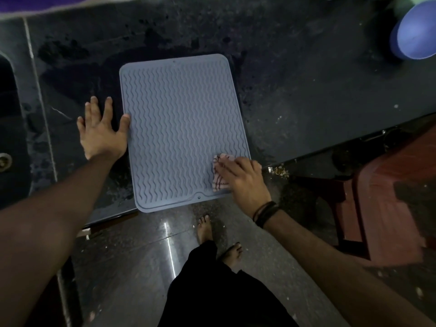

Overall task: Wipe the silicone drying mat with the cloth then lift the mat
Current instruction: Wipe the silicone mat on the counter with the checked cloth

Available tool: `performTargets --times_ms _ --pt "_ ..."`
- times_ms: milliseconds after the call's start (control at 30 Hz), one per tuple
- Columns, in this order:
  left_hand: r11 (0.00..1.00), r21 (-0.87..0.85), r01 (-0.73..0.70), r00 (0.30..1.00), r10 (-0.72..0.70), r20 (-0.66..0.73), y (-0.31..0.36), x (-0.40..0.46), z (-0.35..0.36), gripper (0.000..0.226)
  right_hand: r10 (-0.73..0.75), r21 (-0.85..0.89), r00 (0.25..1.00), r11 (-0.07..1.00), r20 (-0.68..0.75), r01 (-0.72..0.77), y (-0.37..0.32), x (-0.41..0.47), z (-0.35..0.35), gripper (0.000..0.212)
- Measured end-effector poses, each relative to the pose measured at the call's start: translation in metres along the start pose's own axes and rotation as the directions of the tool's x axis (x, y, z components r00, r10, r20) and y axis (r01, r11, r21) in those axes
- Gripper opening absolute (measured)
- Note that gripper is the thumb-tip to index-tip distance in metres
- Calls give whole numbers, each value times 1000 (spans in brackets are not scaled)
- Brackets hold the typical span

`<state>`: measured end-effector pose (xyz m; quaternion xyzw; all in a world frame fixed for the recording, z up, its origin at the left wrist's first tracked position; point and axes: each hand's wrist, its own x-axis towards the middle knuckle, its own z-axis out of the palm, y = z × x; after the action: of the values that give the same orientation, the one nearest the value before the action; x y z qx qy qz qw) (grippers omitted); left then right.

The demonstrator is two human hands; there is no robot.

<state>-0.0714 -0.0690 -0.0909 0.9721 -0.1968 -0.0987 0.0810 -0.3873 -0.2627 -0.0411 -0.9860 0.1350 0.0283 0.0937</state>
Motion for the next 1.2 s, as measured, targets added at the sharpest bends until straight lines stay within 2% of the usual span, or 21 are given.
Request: performTargets --times_ms 200,333,400,533,700,833,967,1067,1200 --pt "1000 5 -2 1000 2 -2 -1 0 2 76 -75 -37 996 996 51 77 5 -49 1 52" --pt "1000 1 -2 1000 2 -8 -1 1 2 77 -24 32 996 999 -86 27 -6 -54 -7 47" --pt "1000 3 -2 1000 2 -6 -2 -1 2 78 -56 47 992 997 -113 62 -20 -42 -4 42" --pt "1000 5 -2 1000 2 -3 -1 0 1 78 -176 6 983 984 -49 176 -35 -23 12 43" --pt "1000 15 1 1000 -2 6 -1 -1 2 78 -223 -63 975 973 -16 222 0 -46 9 39" --pt "1000 22 3 1000 -3 3 0 1 2 77 -105 -76 992 992 -70 99 31 -66 -8 42" --pt "1000 10 3 1000 -3 -2 -1 -1 3 77 8 -16 985 1000 -174 -10 28 -39 -16 42" --pt "1000 4 5 1000 -5 -9 -1 -1 2 76 36 -5 991 999 -127 -37 14 -16 -2 47" --pt "1000 12 4 1000 -4 -4 -1 1 3 76 55 11 998 998 -31 -54 15 -38 8 46"
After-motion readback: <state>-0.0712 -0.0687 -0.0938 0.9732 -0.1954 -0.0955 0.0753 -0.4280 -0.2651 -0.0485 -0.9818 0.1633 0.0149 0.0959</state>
